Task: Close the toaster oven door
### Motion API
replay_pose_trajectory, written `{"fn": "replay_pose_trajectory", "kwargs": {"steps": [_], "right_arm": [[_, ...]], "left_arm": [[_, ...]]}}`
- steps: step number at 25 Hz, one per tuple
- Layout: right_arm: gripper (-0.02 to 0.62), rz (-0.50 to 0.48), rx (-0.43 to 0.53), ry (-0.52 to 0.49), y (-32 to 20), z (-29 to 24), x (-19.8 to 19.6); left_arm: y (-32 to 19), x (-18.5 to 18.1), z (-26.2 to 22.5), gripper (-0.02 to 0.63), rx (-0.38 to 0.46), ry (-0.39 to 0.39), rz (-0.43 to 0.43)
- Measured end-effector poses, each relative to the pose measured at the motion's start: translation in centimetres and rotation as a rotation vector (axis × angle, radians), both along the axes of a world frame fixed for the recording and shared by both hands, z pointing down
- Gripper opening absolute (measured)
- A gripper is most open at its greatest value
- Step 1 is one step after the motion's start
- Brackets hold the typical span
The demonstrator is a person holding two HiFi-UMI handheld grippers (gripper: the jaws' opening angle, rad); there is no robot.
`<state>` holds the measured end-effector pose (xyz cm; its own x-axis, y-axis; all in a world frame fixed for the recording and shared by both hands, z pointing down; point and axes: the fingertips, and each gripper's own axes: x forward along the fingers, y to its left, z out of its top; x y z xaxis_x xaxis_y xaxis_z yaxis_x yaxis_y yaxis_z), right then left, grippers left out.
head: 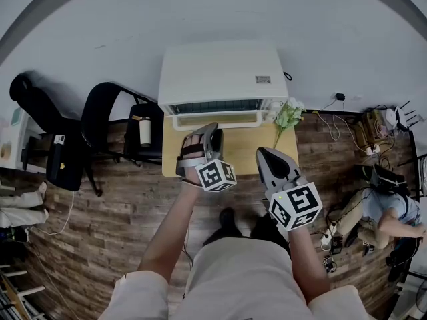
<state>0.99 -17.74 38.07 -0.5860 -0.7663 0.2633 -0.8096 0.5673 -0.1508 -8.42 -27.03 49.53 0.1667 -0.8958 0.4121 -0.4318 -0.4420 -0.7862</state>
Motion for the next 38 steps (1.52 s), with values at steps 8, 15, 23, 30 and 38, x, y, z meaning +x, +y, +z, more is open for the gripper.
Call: {"fn": "replay_pose_trajectory", "kwargs": {"steps": [8, 15, 23, 30, 38], "right_arm": [[-0.002, 0.013, -0.007, 0.000, 0.0, 0.1, 0.4], [-0.002, 0.021, -0.011, -0.001, -0.3, 0.3, 0.6], [-0.002, 0.027, -0.019, -0.005, -0.8, 0.4, 0.7], [-0.002, 0.036, -0.030, -0.006, -1.1, 0.9, 1.0], [-0.002, 0.033, -0.032, -0.003, -1.2, 0.9, 0.8]], "left_arm": [[-1.4, 0.0, -0.7, 0.100, 0.006, 0.027, -0.006], [-2.1, -0.1, -0.9, 0.100, 0.012, 0.041, -0.016], [-3.0, -0.2, -1.2, 0.100, 0.016, 0.052, -0.023], [-3.2, -0.2, -1.2, 0.101, 0.024, 0.068, -0.018], [-3.3, -0.1, -1.2, 0.101, 0.020, 0.067, -0.012]]}}
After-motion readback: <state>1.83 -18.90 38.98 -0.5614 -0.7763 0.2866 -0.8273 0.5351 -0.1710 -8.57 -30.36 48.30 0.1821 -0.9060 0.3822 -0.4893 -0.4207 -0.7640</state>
